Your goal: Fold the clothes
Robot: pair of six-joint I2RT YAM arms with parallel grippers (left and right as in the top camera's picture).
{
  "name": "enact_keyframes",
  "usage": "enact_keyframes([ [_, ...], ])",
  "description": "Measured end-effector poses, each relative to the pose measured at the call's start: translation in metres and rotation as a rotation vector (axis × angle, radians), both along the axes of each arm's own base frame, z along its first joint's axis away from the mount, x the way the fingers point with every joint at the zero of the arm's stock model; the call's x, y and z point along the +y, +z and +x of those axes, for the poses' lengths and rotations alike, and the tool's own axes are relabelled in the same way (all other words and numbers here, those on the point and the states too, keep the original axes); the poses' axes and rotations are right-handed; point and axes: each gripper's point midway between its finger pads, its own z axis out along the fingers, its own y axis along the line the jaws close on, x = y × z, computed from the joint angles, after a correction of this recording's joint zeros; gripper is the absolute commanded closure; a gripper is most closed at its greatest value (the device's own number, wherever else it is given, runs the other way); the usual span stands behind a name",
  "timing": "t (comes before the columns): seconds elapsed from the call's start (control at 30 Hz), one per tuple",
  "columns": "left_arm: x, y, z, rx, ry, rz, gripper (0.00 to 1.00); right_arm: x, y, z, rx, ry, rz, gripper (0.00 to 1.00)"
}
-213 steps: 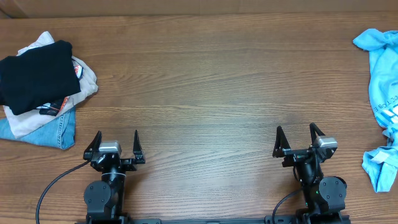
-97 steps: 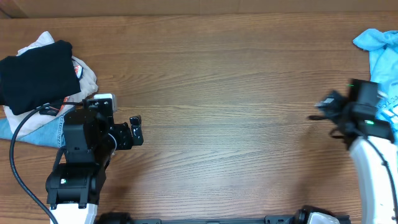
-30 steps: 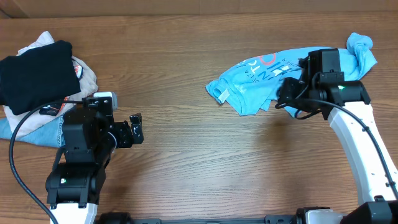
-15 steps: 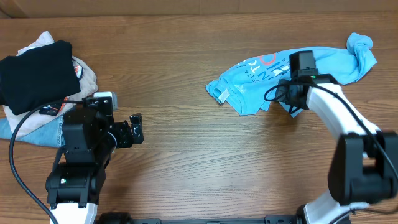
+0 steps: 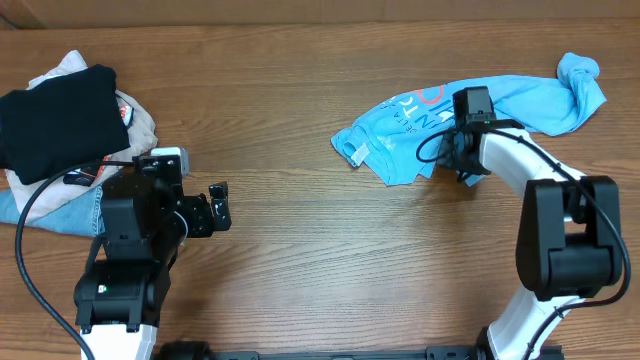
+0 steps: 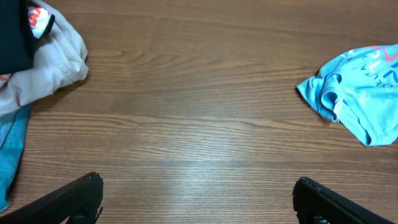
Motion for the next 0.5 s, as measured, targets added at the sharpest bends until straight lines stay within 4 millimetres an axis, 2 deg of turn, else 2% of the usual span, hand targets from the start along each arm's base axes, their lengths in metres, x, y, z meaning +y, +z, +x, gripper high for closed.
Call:
enact_keyframes([
  [0.03, 0.000, -0.001, 0.000, 0.003, 0.000, 0.000, 0.00, 0.002, -0.001, 0.000, 0.005, 0.007, 0.005, 0.96],
  [0.2, 0.000, -0.002, 0.001, 0.008, 0.000, 0.000, 0.00, 0.006, -0.001, -0.003, 0.028, 0.016, 0.023, 0.96],
  [0.33, 0.000, -0.002, 0.001, 0.009, 0.000, 0.000, 0.00, 0.003, -0.001, -0.020, 0.105, 0.006, 0.012, 0.96],
  [0.43, 0.000, -0.002, 0.002, 0.007, 0.000, 0.000, 0.00, 0.001, 0.005, -0.043, 0.185, -0.014, 0.011, 0.96],
  [0.5, 0.000, -0.002, 0.002, 0.004, 0.000, 0.000, 0.00, 0.002, 0.018, -0.049, 0.183, -0.020, 0.015, 0.96],
])
